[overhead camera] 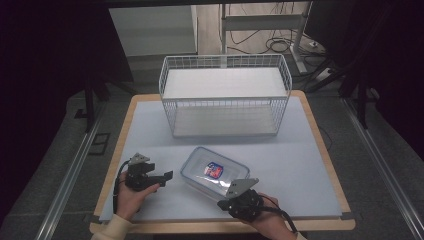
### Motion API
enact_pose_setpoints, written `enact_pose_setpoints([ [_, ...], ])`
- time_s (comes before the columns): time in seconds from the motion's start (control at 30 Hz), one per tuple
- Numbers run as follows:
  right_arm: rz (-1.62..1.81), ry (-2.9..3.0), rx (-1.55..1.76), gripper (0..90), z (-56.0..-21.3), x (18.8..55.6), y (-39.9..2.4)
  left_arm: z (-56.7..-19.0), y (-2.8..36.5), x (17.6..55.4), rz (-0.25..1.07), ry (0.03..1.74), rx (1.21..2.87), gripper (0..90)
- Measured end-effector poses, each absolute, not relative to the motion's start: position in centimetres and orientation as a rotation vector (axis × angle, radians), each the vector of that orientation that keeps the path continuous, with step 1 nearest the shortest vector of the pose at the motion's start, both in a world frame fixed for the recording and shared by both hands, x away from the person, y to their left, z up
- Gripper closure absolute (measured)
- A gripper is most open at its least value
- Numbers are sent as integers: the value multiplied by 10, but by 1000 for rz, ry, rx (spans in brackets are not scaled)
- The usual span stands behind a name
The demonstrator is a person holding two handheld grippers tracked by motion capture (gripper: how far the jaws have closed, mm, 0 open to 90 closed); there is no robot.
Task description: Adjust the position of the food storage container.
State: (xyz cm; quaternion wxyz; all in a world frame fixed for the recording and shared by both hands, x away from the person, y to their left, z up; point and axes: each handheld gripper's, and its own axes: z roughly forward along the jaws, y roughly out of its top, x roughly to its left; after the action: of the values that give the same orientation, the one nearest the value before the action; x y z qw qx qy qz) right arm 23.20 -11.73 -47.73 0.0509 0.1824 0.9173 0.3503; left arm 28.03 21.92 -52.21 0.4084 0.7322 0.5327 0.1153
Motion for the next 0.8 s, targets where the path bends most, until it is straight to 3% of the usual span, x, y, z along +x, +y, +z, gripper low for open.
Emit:
enact_pose_setpoints([
  [0.8, 989, 2724, 558, 895, -490, 232, -131, -524, 219, 280, 302, 1341, 1870, 154],
])
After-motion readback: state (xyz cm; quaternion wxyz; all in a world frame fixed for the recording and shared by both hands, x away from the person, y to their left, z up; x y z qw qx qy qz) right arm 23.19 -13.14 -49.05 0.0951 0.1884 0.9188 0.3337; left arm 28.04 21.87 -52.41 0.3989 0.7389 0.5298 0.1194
